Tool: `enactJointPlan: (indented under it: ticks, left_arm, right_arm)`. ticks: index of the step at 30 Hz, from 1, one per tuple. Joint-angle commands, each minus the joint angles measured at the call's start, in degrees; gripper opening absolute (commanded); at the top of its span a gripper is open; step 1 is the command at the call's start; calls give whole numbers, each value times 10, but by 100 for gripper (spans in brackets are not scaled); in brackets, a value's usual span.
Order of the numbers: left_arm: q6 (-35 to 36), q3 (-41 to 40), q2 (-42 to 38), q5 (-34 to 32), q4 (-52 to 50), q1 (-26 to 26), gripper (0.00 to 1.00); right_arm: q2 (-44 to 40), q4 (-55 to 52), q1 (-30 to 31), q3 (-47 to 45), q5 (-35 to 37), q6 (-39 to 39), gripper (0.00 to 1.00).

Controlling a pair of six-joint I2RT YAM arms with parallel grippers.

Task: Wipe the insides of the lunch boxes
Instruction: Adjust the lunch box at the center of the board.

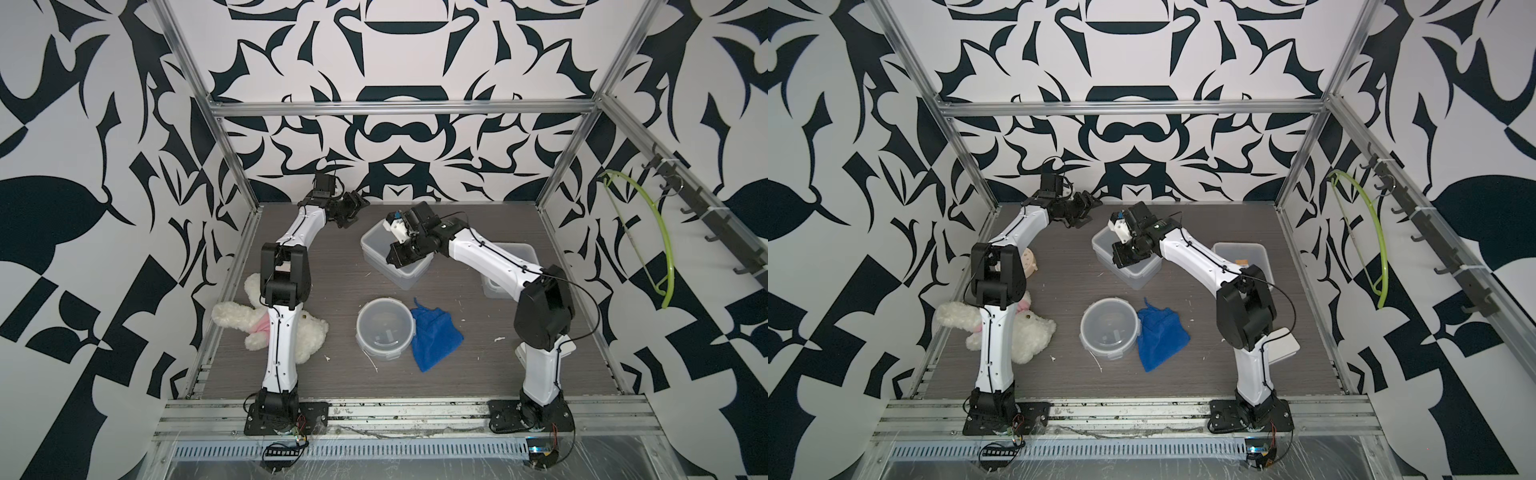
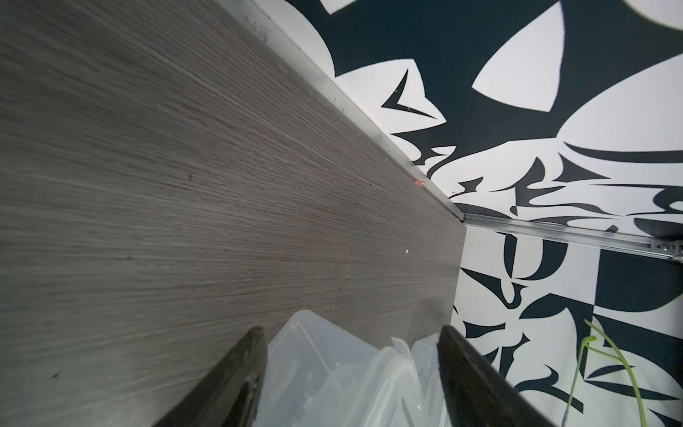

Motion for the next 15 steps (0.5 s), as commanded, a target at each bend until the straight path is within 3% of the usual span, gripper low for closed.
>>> enactJointPlan:
  ticks: [1,5,9,15]
  left_arm:
    - [0,38,30,10,-10,-12,76]
    - [1,57,45,10,-23,-15,76]
    - [8,43,36,8,-27,-15,76]
    - [25,33,27,-11,-45,-14,76]
  right_arm:
    - [-4,-17,6,-10,-37,-17,0]
    - [15,-37,0,-8,8,-28,0]
    - [15,-39,-36,-20,104,-17,0]
    - [-7,1,-113,-48,119,1,0]
